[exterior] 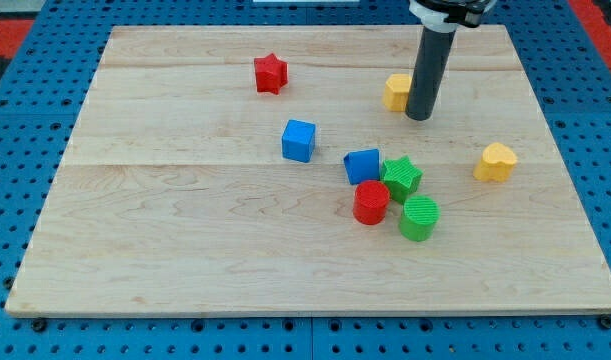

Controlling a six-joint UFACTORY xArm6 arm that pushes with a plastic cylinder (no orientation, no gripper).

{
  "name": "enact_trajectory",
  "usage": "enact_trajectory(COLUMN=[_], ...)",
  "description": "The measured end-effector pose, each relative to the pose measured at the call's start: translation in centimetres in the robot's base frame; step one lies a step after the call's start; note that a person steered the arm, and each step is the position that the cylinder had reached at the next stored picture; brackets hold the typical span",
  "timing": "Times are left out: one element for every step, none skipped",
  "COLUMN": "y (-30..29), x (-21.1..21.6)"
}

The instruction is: Place the yellow blocks and red star in a horizontal line

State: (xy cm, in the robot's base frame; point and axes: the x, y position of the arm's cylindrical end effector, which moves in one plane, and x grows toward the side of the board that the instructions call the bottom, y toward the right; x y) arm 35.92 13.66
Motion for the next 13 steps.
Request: enact_trajectory(y=[-3.1, -0.4, 0.6, -2.8, -4.9, -4.9, 3.7, 12.9, 13.1, 13.2, 10.0, 0.2, 0.8], x=[-4.7, -5.1, -8.1, -9.8, -8.7, -6.8, -6.2, -0.1, 7.3, 9.3, 9.3, 6.6, 6.5])
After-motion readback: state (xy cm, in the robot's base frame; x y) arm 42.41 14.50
